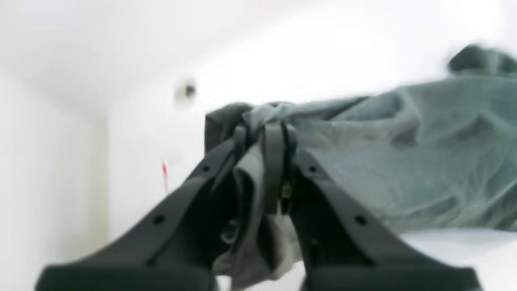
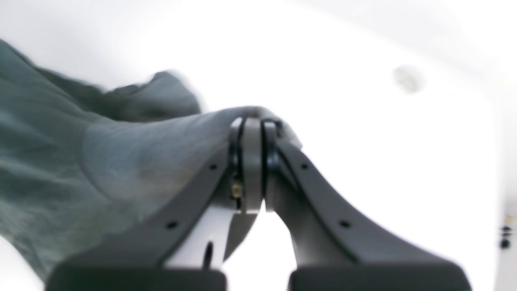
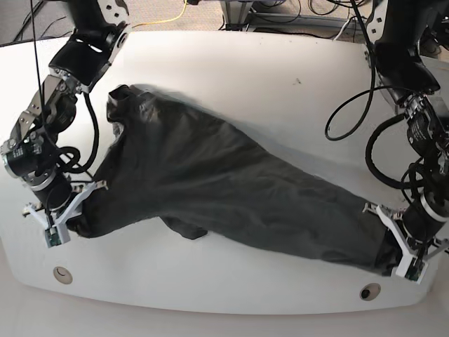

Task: Layout the t-shirt on the table in an organized manner, then fold the t-shirt properly
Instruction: 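Lift the shirt high with both grippers and swing it across the table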

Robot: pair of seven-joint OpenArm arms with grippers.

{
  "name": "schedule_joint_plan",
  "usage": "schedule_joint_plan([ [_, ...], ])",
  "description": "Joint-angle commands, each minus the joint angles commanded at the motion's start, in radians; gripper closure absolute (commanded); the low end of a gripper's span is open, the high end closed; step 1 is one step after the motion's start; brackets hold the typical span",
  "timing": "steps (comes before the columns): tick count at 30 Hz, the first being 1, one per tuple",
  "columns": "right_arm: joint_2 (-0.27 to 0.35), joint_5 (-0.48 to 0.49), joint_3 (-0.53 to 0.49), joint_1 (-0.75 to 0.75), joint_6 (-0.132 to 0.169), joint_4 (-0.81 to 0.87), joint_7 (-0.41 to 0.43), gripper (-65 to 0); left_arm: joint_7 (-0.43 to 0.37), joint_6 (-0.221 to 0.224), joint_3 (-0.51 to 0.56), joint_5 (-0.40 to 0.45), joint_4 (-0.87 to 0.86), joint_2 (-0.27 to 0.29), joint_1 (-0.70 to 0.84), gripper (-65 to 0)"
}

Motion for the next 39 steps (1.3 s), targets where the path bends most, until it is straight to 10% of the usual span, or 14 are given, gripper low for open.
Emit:
schedule_joint_plan([
  [24, 0.259, 0.006, -0.311, 0.779, 0.000, -0.276, -0.141, 0.0, 0.028, 0.032, -0.002, 0.092, -0.196, 0.100, -0.537, -0.3],
  [39, 0.292, 0.110, -0.172, 0.422, 0.000, -0.064, -0.203, 0.0, 0.031, 0.028, -0.005, 0.091, -0.127, 0.087, -0.299, -0.3],
])
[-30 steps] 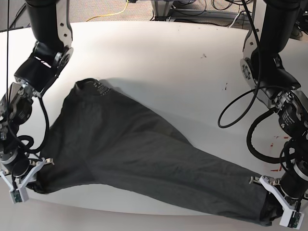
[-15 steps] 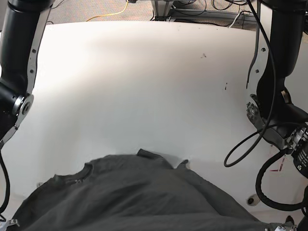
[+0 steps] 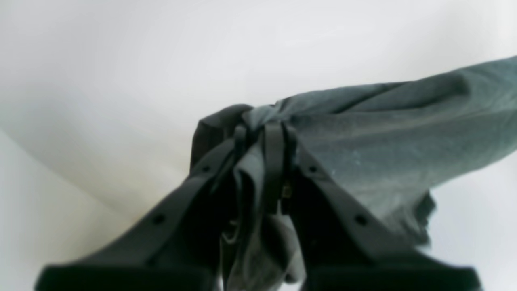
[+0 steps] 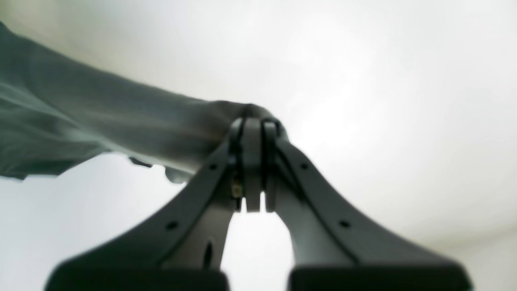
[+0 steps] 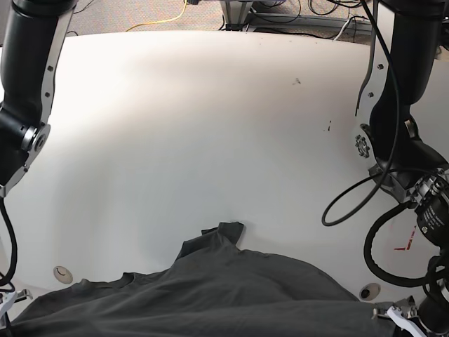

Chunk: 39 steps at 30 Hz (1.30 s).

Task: Layout the t-shirt on the table in an organized manner, then fold the t-shirt properly
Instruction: 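Lift the shirt high with both grippers and swing it across the table, then lay the shirt down by drawing both grippers back over the table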

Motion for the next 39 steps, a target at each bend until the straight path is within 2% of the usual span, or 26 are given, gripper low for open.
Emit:
schedule_joint_plan([
  [3, -0.006, 0.026, 0.064, -0.140, 0.000, 0.055, 0.000, 0.0, -0.002, -0.002, 0.000, 0.000, 0.018, -0.003, 0.075, -0.3],
  [5, -0.015, 0.044, 0.110, -0.261, 0.000, 0.104, 0.000, 0.0, -0.002, -0.020, 0.000, -0.002, 0.035, -0.003, 0.141, -0.3],
  [10, -0.092, 0.060, 0.227, -0.502, 0.000, 0.181, 0.000, 0.0, 0.000, -0.075, -0.008, -0.002, 0.068, -0.012, 0.301, 0.0],
  [13, -0.161, 0.069, 0.276, -0.647, 0.000, 0.207, 0.006, 0.0, 0.000, -0.100, -0.028, -0.002, 0.084, -0.020, 0.423, 0.0],
  [15, -0.201, 0.089, 0.295, -0.740, 0.000, 0.210, 0.028, 0.0, -0.003, -0.112, -0.048, -0.002, 0.083, -0.021, 0.508, 0.0],
  [19, -0.264, 0.124, 0.305, -0.919, 0.000, 0.210, 0.137, 0.0, -0.021, -0.135, -0.083, 0.000, 0.081, -0.020, 0.666, -0.1],
  [25, -0.331, 0.121, 0.304, -1.071, 0.000, 0.209, 0.222, 0.0, -0.034, -0.136, -0.095, 0.000, 0.081, -0.023, 0.862, -0.4],
  [32, -0.364, 0.120, 0.304, -1.152, 0.000, 0.209, 0.230, -0.2, -0.034, -0.136, -0.130, 0.002, 0.081, -0.026, 0.973, -0.8],
  [35, -0.371, 0.120, 0.304, -1.172, 0.000, 0.209, 0.230, -0.8, -0.034, -0.136, -0.130, 0.002, 0.081, -0.052, 0.993, -7.2],
  [37, -0.371, 0.120, 0.304, -1.183, 0.000, 0.209, 0.230, -4.3, -0.034, -0.136, -0.130, 0.002, 0.081, -0.071, 0.999, -15.8],
  [39, -0.371, 0.118, 0.304, -1.195, 0.000, 0.209, 0.230, -13.3, -0.032, -0.136, -0.130, 0.002, 0.081, -0.084, 1.002, -29.2],
])
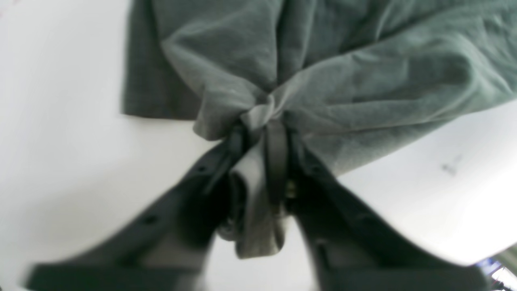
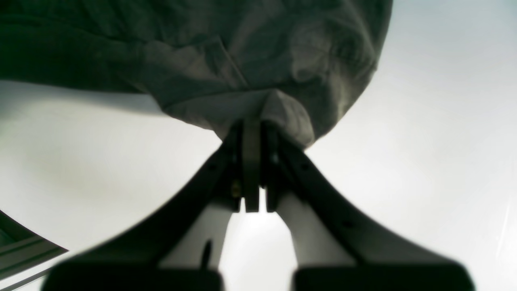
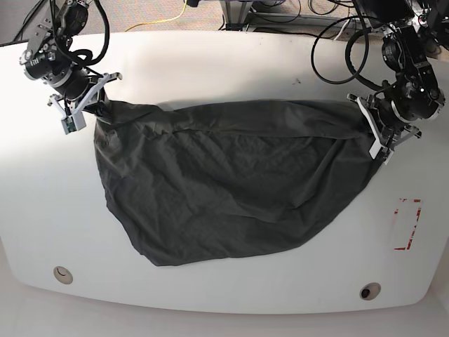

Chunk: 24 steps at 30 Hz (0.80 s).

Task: Layout the t-shirt on the table in an organized manner, then fold the t-shirt properly
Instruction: 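Lay the shirt down by drawing both grippers back over the table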

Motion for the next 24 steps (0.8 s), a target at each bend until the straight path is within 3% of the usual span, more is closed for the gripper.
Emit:
schedule_joint_plan([
  [2, -0.002, 0.000, 0.000, -0.012, 0.000, 0.000, 0.000, -24.3, 0.000, 0.000, -0.002, 0.000, 0.000, -0.008, 0.009, -40.4],
  [3, -0.002, 0.000, 0.000, -0.015, 0.000, 0.000, 0.000, -27.7, 0.002, 0.000, -0.002, 0.000, 0.000, -0.012, 0.011, -42.9],
  [4, -0.002, 0.000, 0.002, -0.026, 0.000, 0.000, 0.000, -35.5, 0.002, 0.000, -0.002, 0.005, 0.000, -0.020, 0.018, -47.4],
  [9, 0.005, 0.000, 0.003, -0.054, 0.000, 0.002, 0.000, -59.5, 0.003, 0.000, -0.002, 0.006, -0.002, -0.043, 0.051, -46.4],
  [12, 0.005, 0.003, 0.003, -0.072, 0.000, 0.003, 0.000, -63.6, 0.005, 0.000, -0.003, 0.000, 0.000, -0.051, 0.074, -46.0],
  [20, 0.003, 0.003, 0.003, -0.100, 0.000, 0.006, 0.000, -63.4, 0.008, 0.000, -0.072, -0.003, 0.032, -0.054, 0.170, -45.8],
  [24, 0.003, 0.005, 0.003, -0.103, 0.000, 0.006, 0.000, -63.4, 0.075, 0.000, -0.143, -0.034, 0.046, -0.054, 0.203, -45.8],
])
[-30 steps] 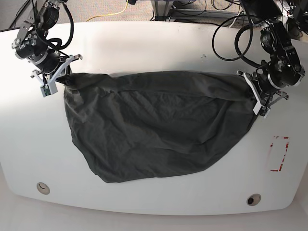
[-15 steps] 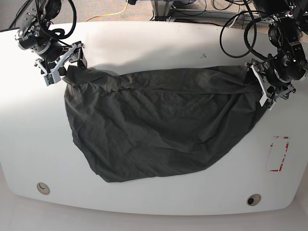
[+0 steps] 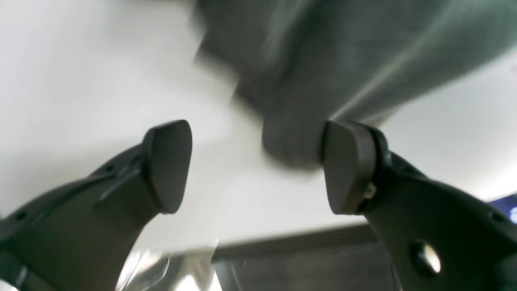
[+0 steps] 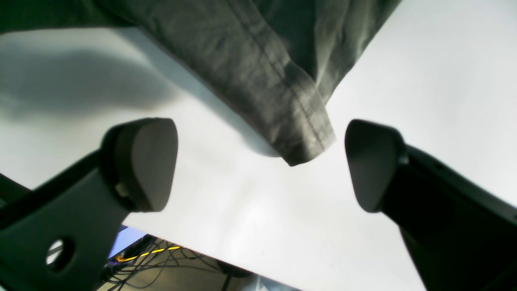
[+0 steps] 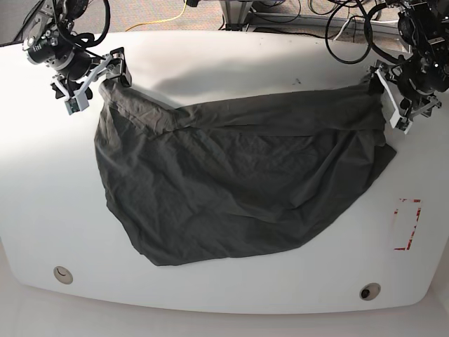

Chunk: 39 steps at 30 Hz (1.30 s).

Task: Layout the t-shirt on the table in an organized manner, then fold the t-shirt properly
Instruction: 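Lay the shirt down by drawing both grippers back over the table, then open the left gripper and move it along the shirt edge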

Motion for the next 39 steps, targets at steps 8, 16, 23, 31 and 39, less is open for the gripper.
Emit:
schedule_joint_plan([
  [8, 0.000, 0.002, 0.000, 0.006, 0.000, 0.000, 0.000, -63.4, 0.055, 0.000, -0.041, -0.018, 0.000, 0.000, 0.060, -45.8],
  [16, -0.005, 0.005, 0.000, 0.026, 0.000, 0.000, 0.000, -63.4, 0.055, 0.000, -0.041, -0.037, 0.044, 0.000, 0.055, -45.8],
  [23, -0.005, 0.006, -0.002, 0.040, 0.000, 0.000, 0.000, -63.4, 0.057, 0.000, -0.046, -0.153, 0.055, 0.003, -0.071, -45.8],
  [31, -0.005, 0.006, -0.003, 0.051, 0.000, 0.000, 0.000, -63.4, 0.057, 0.000, -0.043, -0.107, 0.020, 0.052, -0.232, -45.8],
  [39, -0.012, 0.006, -0.005, 0.051, 0.000, 0.000, 0.000, -63.4, 0.054, 0.038, 0.060, -0.008, 0.002, 0.109, -0.318, -46.0],
])
